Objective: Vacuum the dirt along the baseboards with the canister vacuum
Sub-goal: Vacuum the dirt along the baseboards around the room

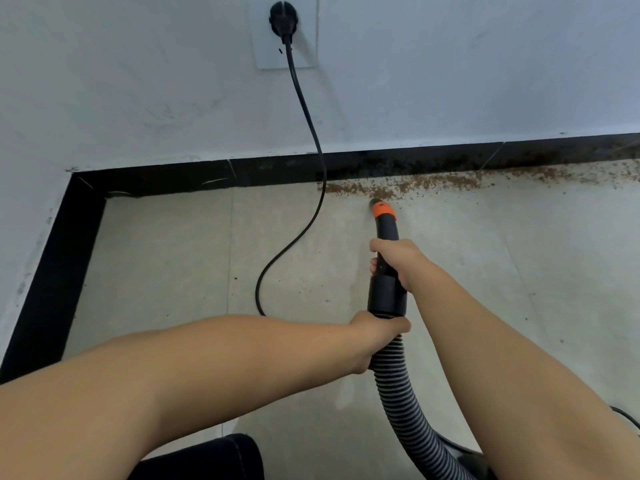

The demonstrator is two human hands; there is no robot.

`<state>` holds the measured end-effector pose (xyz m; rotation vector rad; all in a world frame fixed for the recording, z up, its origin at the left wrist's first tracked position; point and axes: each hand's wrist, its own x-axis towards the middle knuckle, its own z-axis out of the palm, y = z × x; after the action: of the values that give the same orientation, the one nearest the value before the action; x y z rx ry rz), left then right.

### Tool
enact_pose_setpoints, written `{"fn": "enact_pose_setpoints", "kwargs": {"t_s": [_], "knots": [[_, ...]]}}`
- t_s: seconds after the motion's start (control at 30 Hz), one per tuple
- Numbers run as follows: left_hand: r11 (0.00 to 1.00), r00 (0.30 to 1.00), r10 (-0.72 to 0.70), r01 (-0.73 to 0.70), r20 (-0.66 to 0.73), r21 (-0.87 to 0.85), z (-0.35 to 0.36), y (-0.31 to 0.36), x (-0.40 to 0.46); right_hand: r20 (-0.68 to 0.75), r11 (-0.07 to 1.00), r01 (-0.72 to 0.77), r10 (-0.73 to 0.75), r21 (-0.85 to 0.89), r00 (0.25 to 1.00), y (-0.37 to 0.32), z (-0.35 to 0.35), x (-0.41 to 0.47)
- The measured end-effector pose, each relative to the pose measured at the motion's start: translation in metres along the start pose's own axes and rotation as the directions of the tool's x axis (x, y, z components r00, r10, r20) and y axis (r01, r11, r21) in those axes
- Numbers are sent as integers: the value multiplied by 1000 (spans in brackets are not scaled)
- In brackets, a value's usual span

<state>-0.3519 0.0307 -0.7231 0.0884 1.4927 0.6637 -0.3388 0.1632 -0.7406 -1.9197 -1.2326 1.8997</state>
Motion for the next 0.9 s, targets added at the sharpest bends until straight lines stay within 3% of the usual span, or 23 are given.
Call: {"fn": "enact_pose_setpoints", "kwargs": {"t_s": [0.23, 0.43, 0.67, 0.83, 0.9], "knots": [[995, 995, 12, -22, 101, 100, 15, 3, -2, -60, 991, -34, 42, 131, 997, 8, -36, -6], [999, 995, 24, -26, 102, 19, 21, -20, -10, 134, 997, -82, 82, -9, 988, 13, -31, -24], [997, 993, 14, -22, 115, 71, 28, -12, -8, -16, 995, -65, 67, 74, 998, 17, -47, -24], [1000, 995, 0, -3, 101, 29, 32, -14, -4, 61, 998, -59, 61, -22, 996, 13, -41, -17], [999, 995, 5, -8, 97, 33, 26, -6, 1, 24, 999, -37, 36, 14, 999, 10, -38, -10]]}}
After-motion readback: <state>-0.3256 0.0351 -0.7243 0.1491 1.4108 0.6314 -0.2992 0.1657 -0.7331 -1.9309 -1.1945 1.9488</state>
